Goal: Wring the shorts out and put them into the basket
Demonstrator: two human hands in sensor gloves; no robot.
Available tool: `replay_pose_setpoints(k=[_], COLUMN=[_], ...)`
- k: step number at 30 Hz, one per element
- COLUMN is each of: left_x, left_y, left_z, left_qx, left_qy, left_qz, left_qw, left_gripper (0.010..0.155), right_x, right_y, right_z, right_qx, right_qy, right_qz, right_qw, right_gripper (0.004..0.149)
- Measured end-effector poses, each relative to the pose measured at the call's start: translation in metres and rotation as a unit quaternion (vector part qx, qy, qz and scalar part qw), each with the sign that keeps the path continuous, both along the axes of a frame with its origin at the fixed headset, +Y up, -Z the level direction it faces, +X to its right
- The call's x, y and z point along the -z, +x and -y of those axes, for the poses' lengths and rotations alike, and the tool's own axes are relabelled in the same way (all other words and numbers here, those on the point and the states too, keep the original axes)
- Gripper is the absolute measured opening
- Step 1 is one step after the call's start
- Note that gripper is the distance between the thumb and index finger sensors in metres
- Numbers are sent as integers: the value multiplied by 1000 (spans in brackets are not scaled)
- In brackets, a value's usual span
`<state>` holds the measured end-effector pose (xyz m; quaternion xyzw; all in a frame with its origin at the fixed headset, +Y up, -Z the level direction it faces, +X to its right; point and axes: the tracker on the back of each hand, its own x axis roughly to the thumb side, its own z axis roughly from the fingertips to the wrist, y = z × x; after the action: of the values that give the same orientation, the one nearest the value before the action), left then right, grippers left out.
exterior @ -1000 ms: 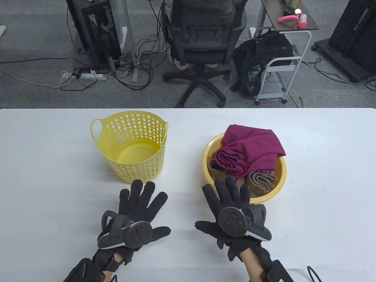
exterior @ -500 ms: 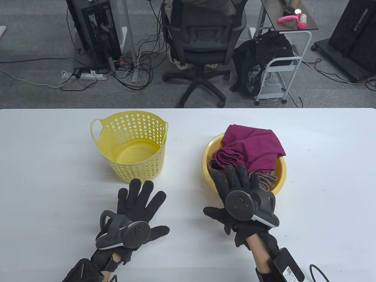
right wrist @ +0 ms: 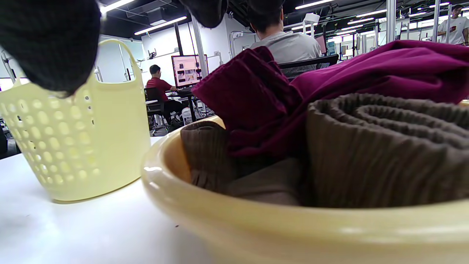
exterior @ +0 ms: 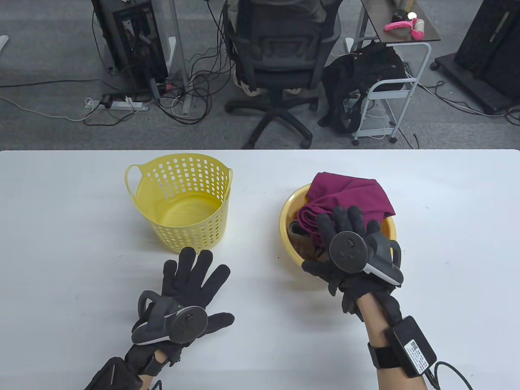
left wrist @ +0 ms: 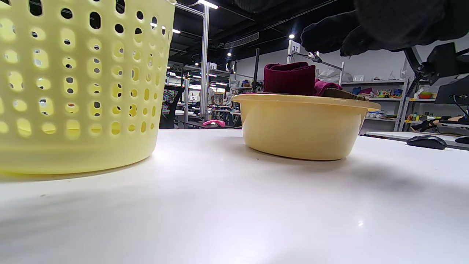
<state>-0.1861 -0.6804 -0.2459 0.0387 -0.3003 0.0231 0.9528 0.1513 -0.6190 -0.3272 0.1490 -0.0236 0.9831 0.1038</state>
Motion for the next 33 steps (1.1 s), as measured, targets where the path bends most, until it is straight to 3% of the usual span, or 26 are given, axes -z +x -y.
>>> replay_pose_setpoints(k=[22, 27, 33], left_x=[0, 1, 1], left_y=[-5, -7, -8], left_z=[-3, -3, -4], left_qx=[-4, -3, 0], left_qy=[10, 10, 9], left_qz=[-5, -10, -12], left_qw=[1000, 1000, 1000], left_gripper=[94, 95, 94], right_x=[69, 75, 78], right_y=[-13, -14, -12], right_z=[3, 6, 9], right_qx=[-62, -64, -56], right_qy=[-55, -48, -40], right_qz=[15, 16, 22], right_qw=[996, 997, 997], right_gripper=[107, 101, 82])
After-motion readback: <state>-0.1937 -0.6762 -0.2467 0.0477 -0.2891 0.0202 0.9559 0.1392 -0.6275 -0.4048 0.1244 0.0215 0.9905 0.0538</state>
